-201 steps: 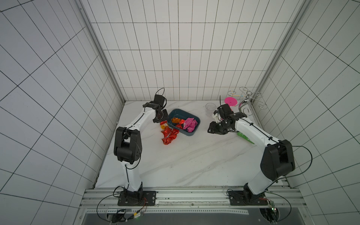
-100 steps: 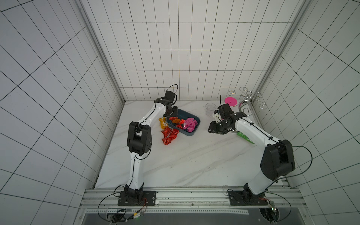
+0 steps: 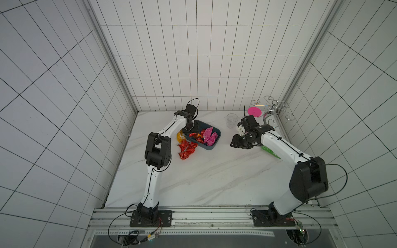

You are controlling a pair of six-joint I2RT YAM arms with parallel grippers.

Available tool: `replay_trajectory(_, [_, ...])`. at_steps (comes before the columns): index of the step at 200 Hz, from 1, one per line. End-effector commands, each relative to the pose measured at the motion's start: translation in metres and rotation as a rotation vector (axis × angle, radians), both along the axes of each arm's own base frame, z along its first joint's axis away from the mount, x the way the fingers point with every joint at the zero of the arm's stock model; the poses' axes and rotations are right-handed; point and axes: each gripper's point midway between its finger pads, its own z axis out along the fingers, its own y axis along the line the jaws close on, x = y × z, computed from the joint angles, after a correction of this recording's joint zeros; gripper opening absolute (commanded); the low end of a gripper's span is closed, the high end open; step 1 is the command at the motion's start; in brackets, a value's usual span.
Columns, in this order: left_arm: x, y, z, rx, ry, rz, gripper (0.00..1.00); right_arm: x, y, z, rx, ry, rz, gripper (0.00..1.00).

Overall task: Put the tea bags into the storage box
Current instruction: Place the tea bag in the storage box.

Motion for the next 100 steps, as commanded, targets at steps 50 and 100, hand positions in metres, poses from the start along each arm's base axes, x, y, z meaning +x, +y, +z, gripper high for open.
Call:
replay_trajectory(50, [-0.018, 0.056, 0.073, 0.120, -0.162, 0.142, 0.60, -0.003, 0.003, -0.005, 0.041, 0.027, -0.010, 0.50])
replay_trajectory(100, [-0.019, 0.096, 0.052, 0.136, -0.118, 0.246, 0.60, -0.003, 0.003, -0.004, 0.041, 0.023, -0.006, 0.50])
